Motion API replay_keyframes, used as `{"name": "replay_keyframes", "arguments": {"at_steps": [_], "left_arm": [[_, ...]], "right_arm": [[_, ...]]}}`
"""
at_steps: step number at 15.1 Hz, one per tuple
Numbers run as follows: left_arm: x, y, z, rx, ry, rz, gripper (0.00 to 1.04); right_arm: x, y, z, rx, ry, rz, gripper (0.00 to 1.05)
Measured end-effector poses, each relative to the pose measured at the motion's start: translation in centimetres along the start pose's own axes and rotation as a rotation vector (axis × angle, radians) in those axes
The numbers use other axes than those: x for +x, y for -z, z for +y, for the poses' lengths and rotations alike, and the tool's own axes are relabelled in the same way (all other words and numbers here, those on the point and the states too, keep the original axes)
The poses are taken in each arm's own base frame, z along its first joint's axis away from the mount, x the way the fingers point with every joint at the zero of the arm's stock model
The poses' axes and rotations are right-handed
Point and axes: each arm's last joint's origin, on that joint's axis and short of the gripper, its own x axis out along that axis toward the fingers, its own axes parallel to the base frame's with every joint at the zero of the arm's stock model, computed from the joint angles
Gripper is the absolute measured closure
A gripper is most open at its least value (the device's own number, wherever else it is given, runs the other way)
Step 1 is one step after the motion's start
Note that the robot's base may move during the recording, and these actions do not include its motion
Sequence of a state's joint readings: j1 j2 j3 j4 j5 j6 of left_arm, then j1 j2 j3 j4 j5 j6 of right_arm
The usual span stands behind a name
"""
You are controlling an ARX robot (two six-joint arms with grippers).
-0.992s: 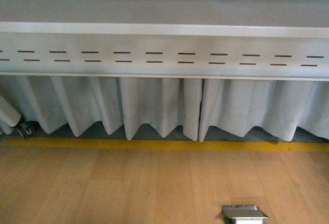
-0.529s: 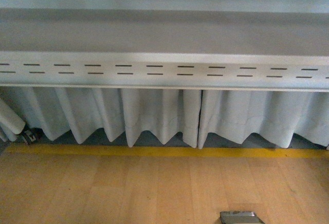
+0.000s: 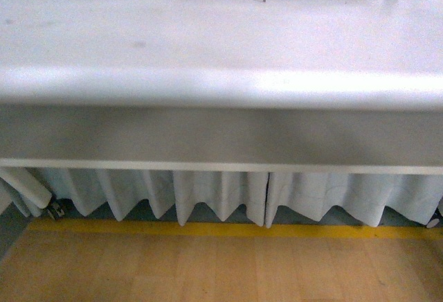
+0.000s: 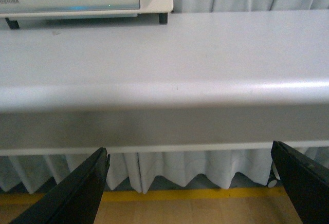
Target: Open oven
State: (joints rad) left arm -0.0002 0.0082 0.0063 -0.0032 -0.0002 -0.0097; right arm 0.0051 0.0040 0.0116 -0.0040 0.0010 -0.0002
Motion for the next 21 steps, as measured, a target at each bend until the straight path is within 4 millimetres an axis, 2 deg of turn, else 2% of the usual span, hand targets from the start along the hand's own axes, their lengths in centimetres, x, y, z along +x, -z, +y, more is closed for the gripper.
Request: {"name": "replay_keyframes", "arguments": {"at_steps": [21], "left_arm": [[0.0,0.0,0.0,0.0,0.0,0.0,0.07]], "right_arm": [[0.0,0.0,0.0,0.0,-0.001,0.0,0.07]]}}
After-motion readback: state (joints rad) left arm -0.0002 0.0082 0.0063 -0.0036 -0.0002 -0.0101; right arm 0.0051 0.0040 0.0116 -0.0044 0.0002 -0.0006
